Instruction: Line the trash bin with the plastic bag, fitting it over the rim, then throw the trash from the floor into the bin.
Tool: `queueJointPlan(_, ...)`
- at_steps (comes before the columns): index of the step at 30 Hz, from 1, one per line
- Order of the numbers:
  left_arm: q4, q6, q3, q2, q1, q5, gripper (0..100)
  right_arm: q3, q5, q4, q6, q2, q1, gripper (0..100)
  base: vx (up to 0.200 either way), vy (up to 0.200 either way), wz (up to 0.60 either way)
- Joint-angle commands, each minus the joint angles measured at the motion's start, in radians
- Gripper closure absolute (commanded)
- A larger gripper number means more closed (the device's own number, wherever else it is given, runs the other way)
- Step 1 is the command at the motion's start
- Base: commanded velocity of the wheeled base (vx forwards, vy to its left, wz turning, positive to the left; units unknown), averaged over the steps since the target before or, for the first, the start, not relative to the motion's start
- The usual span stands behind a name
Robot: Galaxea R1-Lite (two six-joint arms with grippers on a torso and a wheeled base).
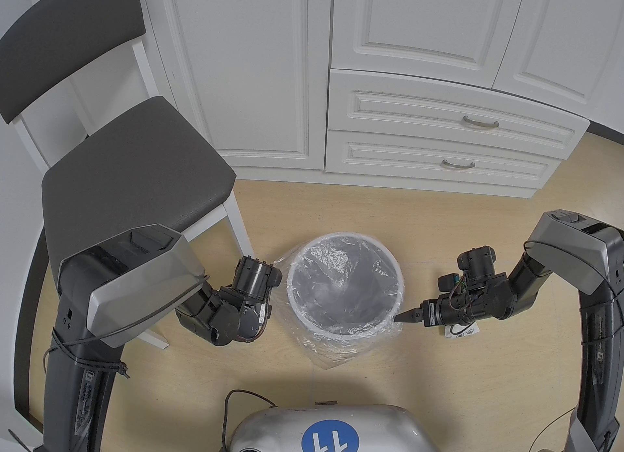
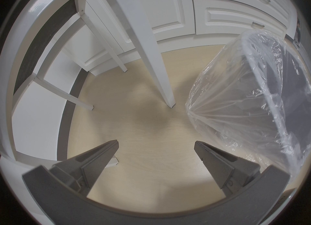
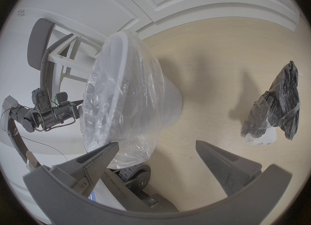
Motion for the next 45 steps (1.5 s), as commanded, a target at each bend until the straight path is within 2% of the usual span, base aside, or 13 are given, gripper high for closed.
queueJointPlan(1, -0.001, 0.001, 0.000, 0.000, 0.000, 0.000, 0, -0.001, 0.000, 0.000, 0.000, 0.001, 0.001, 0, 0.000, 0.000, 0.00)
queueJointPlan(25, 0.001, 0.004, 0.003, -0.008, -0.001, 0.000, 0, -0.004, -0.005, -0.002, 0.000, 0.000, 0.001, 0, 0.000, 0.000, 0.00)
queueJointPlan(29, 0.001, 0.006, 0.003, -0.016, -0.001, 0.000, 0, 0.006, -0.016, 0.001, -0.003, -0.026, -0.019, 0, 0.000, 0.000, 0.00)
queueJointPlan(35, -0.016, 0.004, -0.005, -0.011, 0.000, -0.006, 0, 0.026, -0.068, 0.003, -0.013, -0.072, -0.031, 0, 0.000, 0.000, 0.00)
queueJointPlan(40, -0.059, 0.000, -0.015, -0.003, 0.005, -0.015, 0, 0.016, -0.158, 0.003, -0.013, -0.092, -0.033, 0, 0.000, 0.000, 0.00)
queueJointPlan(45, -0.085, 0.000, -0.023, 0.007, 0.005, -0.017, 0, 0.024, -0.163, 0.003, -0.015, -0.109, -0.031, 0, 0.000, 0.000, 0.00)
